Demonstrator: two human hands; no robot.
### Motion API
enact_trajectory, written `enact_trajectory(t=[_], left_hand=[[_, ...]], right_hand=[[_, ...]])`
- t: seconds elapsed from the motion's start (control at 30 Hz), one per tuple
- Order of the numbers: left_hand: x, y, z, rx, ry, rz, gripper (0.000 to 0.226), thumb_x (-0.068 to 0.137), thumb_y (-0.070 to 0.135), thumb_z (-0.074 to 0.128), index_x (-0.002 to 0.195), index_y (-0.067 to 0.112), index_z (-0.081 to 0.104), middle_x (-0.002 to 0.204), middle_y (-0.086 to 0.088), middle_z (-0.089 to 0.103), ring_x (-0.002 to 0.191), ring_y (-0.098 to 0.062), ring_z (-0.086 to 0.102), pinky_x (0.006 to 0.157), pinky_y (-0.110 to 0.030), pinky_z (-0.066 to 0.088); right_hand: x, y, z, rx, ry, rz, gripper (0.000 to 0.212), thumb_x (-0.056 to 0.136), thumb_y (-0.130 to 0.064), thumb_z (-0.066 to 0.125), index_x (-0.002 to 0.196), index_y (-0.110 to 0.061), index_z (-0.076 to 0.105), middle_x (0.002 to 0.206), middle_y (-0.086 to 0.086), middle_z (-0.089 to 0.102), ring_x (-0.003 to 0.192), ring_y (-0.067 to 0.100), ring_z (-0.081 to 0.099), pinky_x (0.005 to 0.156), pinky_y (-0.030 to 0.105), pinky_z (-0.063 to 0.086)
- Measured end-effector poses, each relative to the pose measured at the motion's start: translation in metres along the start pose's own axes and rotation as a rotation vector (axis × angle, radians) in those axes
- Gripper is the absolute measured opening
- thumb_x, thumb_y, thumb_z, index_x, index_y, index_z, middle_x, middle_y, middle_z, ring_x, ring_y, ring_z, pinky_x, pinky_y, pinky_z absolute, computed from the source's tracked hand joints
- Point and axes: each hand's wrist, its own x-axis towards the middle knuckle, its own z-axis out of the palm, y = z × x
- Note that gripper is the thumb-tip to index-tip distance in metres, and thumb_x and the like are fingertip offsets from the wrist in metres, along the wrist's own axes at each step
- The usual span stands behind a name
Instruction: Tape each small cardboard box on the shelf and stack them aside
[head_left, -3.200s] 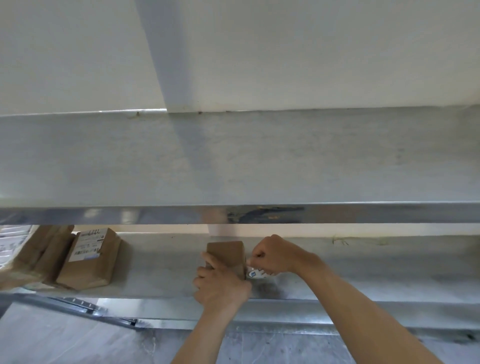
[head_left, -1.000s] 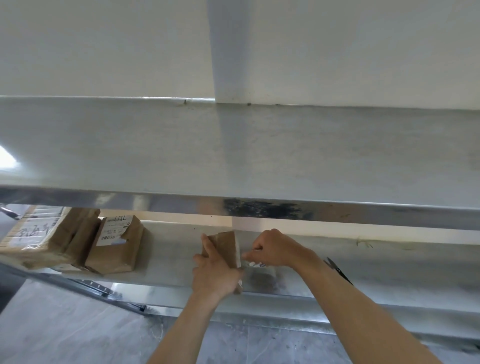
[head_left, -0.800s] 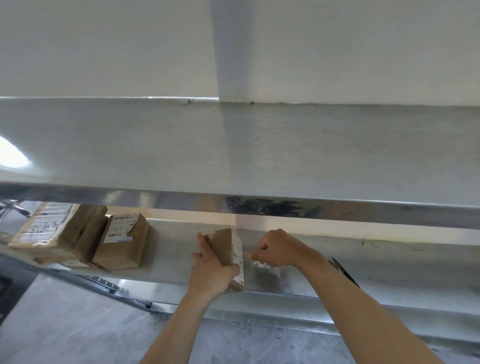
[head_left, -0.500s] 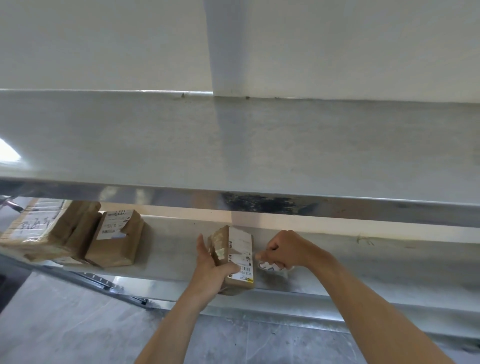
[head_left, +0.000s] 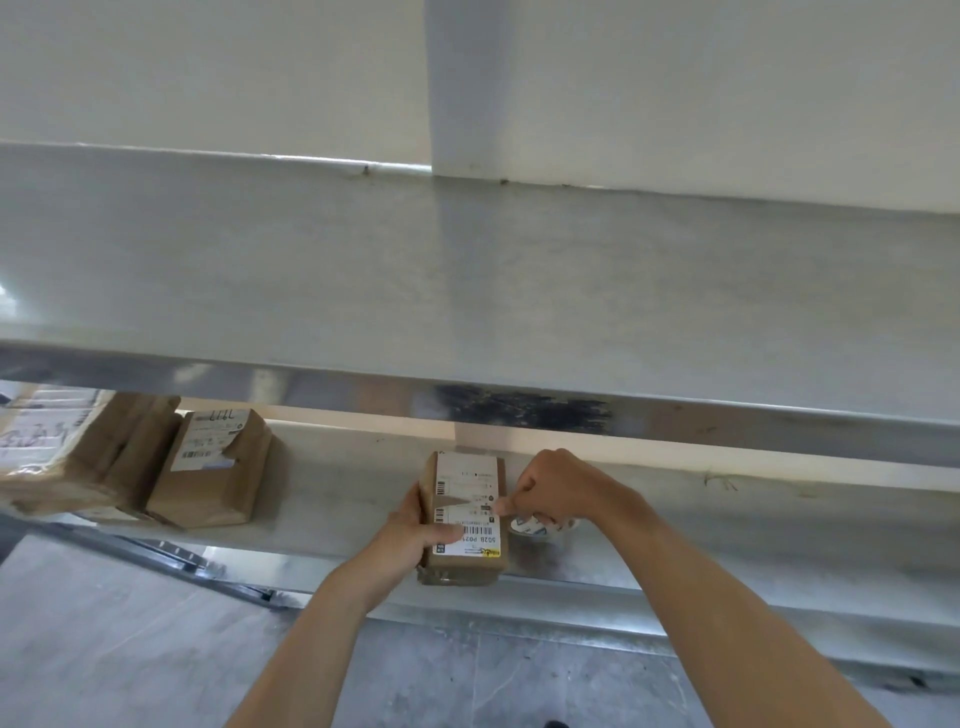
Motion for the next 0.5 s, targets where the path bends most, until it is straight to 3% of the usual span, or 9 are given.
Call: enact_trajectory(t=[0.07,0.13,0.17,0.27,0.4,0.5], left_hand=[[-0.004,0.006,-0.009,0.345,0.059,0.019,0.086,0.074,0.046,0.077,0.145,0.050,0.028,0.141,-0.001,0.046,0.133,-0.028,0.047,0.109,-0.048,0.046],[-0.009,0.015,-0.009,0.522,0.096,0.034,0.104,0.087,0.036,0.070,0.156,0.046,-0.006,0.147,-0.005,0.030,0.137,-0.031,0.039,0.115,-0.046,0.038],[-0.012,0.019,-0.005,0.577,0.103,0.052,0.101,0.093,0.027,0.064,0.157,0.042,-0.012,0.147,-0.007,0.028,0.134,-0.030,0.044,0.113,-0.042,0.042],[-0.011,0.028,0.021,0.769,0.153,0.043,0.090,0.097,0.025,0.051,0.159,0.034,-0.014,0.151,-0.015,0.025,0.130,-0.035,0.048,0.109,-0.042,0.044],[-0.009,0.035,0.055,0.780,0.222,-0.083,0.122,0.076,0.056,0.062,0.155,0.026,-0.027,0.155,-0.023,0.005,0.140,-0.044,0.023,0.113,-0.046,0.033],[-0.007,0.031,0.059,0.799,0.301,-0.102,0.132,0.071,0.061,0.069,0.152,0.029,-0.031,0.149,-0.020,0.009,0.132,-0.041,0.030,0.108,-0.047,0.042]], right_hand=[[0.002,-0.006,0.004,-0.008,0.003,-0.002,0.043,0.081,-0.054,0.077,0.072,-0.011,0.074,0.054,-0.004,0.065,0.043,0.007,0.052,0.054,0.021,0.048],[0.004,-0.012,0.009,-0.022,0.011,-0.023,0.044,0.081,-0.052,0.077,0.071,-0.010,0.072,0.057,-0.005,0.066,0.044,0.008,0.054,0.054,0.021,0.048],[0.004,-0.015,0.011,-0.029,0.009,-0.031,0.042,0.082,-0.052,0.077,0.070,-0.012,0.071,0.059,-0.004,0.068,0.046,0.009,0.055,0.054,0.021,0.048],[0.004,-0.015,0.011,-0.027,0.009,-0.038,0.040,0.080,-0.054,0.077,0.065,-0.017,0.070,0.059,-0.002,0.067,0.045,0.010,0.055,0.053,0.022,0.048],[0.004,-0.014,0.012,-0.079,0.043,-0.071,0.050,0.082,-0.055,0.074,0.063,-0.010,0.068,0.053,-0.003,0.061,0.045,0.012,0.052,0.055,0.025,0.045],[0.002,-0.013,0.012,-0.088,0.034,-0.116,0.050,0.086,-0.053,0.071,0.056,-0.016,0.058,0.050,-0.006,0.052,0.044,0.010,0.043,0.052,0.023,0.037]])
